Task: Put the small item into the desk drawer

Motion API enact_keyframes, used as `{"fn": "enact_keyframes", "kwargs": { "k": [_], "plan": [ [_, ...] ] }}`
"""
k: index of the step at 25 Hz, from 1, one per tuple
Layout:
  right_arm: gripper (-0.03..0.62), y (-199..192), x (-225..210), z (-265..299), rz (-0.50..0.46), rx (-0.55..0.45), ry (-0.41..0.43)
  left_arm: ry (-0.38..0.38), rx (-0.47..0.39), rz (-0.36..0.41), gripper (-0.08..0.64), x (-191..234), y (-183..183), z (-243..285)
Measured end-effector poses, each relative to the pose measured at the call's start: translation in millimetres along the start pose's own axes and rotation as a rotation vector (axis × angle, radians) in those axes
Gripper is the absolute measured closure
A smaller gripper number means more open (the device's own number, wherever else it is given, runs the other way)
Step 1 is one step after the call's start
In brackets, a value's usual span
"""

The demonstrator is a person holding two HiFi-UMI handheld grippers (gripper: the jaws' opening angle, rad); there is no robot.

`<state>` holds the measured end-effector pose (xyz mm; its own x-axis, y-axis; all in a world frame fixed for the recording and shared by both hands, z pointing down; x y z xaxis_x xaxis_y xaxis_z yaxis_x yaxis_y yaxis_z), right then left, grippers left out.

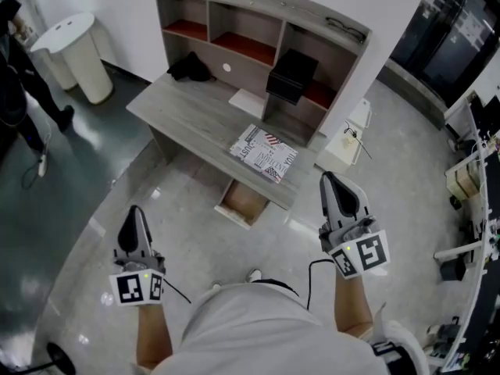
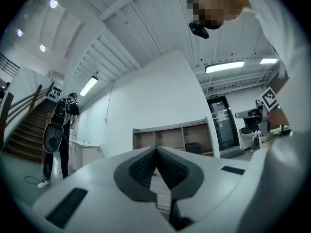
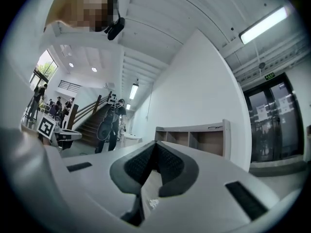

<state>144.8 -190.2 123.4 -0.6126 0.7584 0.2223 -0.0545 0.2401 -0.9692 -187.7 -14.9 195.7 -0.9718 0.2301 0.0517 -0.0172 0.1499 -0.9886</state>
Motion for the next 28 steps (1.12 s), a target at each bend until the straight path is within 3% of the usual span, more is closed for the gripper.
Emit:
{"fn": "enact_keyframes", "kwargs": {
  "k": [4, 8, 18, 28],
  "plan": [
    [0.569, 9.2, -1.9, -19.2, -0.023, -0.006, -0.069, 0.045, 0.015, -0.021, 0.543, 15.7, -3.3, -8.9],
    [0.569, 4.7, -1.1, -29.9, 0.011, 0.006, -0.107, 0.039, 0.027, -0.032, 0.543, 16.9, -9.4, -11.2],
    [0.569, 7.8, 20.3, -43.2, 0.03, 0.028, -0.136, -0.002, 0.041, -0.032, 0.543, 17.4, -9.0, -28.1],
    [0.569, 16.1, 61.5, -47.7, 0.031, 0.05, -0.11, -0.044, 0.069, -0.055, 0.543, 27.4, -16.6, -52.4]
  ]
}}
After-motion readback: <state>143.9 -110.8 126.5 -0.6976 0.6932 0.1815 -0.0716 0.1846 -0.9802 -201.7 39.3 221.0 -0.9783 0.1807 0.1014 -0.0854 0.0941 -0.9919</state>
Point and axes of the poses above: the fingertips, and each gripper's own axes: z forward along the fingers, x to its left, y out of its top, the point moved 1 cm from there along -z, backward along the fingers, and after that the axes turned 5 degrees about -z, right-handed, at the moved point
